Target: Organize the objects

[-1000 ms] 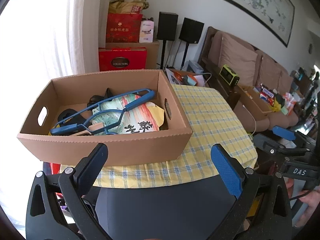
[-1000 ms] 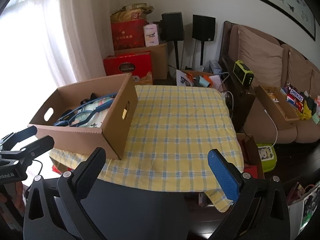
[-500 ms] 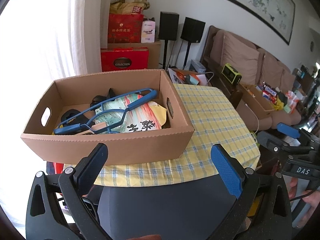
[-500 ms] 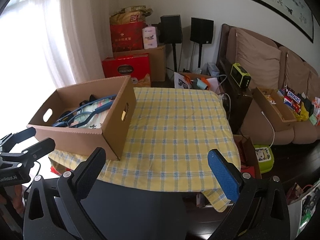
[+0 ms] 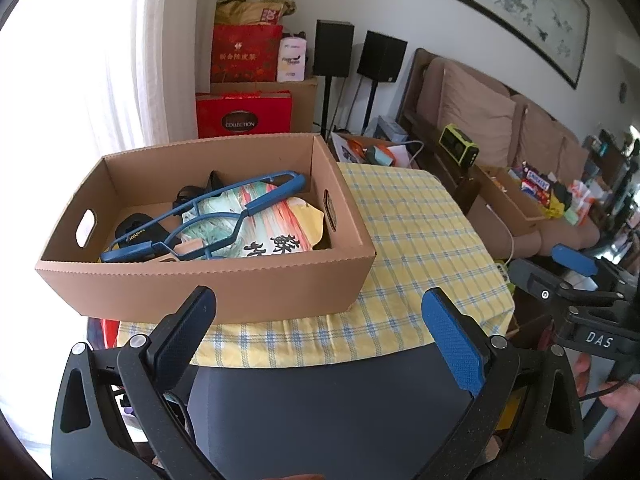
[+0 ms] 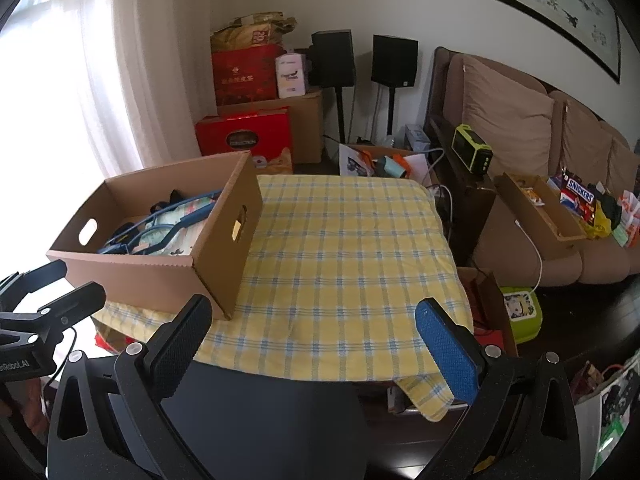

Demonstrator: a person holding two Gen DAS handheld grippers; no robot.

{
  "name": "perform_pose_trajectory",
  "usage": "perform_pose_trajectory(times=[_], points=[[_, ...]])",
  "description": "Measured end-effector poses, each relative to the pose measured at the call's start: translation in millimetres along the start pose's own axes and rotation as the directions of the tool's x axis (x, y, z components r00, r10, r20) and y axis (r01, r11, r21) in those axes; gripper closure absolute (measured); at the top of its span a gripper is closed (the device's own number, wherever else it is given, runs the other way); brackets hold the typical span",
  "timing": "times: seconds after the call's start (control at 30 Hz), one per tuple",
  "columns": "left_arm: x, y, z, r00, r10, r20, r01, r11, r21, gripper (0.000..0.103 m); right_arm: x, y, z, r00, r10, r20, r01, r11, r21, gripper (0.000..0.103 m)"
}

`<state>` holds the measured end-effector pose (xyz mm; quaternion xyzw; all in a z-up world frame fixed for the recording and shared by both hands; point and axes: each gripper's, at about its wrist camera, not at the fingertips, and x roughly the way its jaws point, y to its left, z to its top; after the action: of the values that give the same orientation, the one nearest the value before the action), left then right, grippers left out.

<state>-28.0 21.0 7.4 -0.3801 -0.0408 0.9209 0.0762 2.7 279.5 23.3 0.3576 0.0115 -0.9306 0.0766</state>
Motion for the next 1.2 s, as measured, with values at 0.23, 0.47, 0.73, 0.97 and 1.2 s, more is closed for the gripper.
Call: perform_pose_trajectory(times=[0.23,0.47,0.73,0.97,1.2], points=[[1.5,-3.2,-1.9,1.0,0.003,-0.005,-0.002,1.0,0.005,0.0,-0.3,-1.5,-0.9,1.0,-0.004,0.002,0.004,1.0,0.001,0.0],[1.3,-3.1,-1.8,1.0,0.003,-0.005,-0.003,1.0,0.005,0.0,-1.2,-3.9,-1.3,1.0,-0.009,0.006,0.009,1.0,0.004,0.0],[1.3,-3.7,-2.0,1.0,0.001,-0.006,-0.001,1.0,0.007,0.0,-1.4,-4.2,-1.6,1.0,-0.008,0.003,0.008,1.0,0.01,0.0],[1.3,-4.0,-2.2,1.0,0.002,-0.005,-0.002,1.0,0.006,0.0,-1.5,-4.8,-1.6,1.0,-0.008,0.003,0.008,1.0,0.01,0.0],[1.3,-5.7,-3.2,1.0,0.004,-0.005,-0.004,1.0,0.012,0.0,-1.6,-5.1,-1.7,1.0,-0.008,0.002,0.008,1.0,0.01,0.0]])
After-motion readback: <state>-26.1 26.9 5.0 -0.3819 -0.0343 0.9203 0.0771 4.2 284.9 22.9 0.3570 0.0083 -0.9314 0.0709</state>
